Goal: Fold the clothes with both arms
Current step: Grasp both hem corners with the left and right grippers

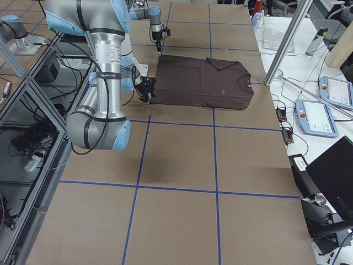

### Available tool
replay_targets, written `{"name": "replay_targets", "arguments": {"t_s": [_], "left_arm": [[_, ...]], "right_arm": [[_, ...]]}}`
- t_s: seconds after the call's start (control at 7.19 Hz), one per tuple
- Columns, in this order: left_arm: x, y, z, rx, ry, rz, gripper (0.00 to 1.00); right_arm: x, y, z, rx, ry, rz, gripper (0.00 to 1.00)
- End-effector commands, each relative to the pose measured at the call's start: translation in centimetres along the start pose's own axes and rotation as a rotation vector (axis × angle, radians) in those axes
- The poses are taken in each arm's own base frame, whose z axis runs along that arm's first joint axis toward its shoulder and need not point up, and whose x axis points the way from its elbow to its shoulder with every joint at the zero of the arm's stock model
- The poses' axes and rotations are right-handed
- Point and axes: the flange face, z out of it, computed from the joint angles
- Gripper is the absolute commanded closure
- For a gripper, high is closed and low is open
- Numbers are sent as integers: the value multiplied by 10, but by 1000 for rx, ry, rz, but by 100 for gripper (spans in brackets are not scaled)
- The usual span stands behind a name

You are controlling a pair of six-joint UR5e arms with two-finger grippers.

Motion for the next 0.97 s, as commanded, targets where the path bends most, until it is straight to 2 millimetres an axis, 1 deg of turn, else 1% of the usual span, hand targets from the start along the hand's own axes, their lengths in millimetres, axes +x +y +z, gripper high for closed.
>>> {"name": "replay_targets", "arguments": {"t_s": [0.0, 0.14, 0.28, 0.42, 0.56, 0.7, 0.83], "left_arm": [[1, 0, 0, 0, 2, 0, 100], [2, 0, -1, 0, 5, 0, 100], [3, 0, -1, -1, 7, 0, 100], [3, 0, -1, -1, 7, 0, 100], [3, 0, -1, -1, 7, 0, 100], [3, 0, -1, -1, 7, 0, 100], [3, 0, -1, -1, 7, 0, 100]], "right_arm": [[-1, 2, 0, 4, 0, 1, 61], [1, 3, 1, 5, 4, -2, 60], [3, 3, 2, 8, 15, -9, 57], [3, 3, 2, 17, 35, -21, 52], [3, 3, 2, 17, 35, -20, 52], [2, 3, 1, 17, 33, -19, 56], [2, 4, 2, 17, 34, -19, 56]]}}
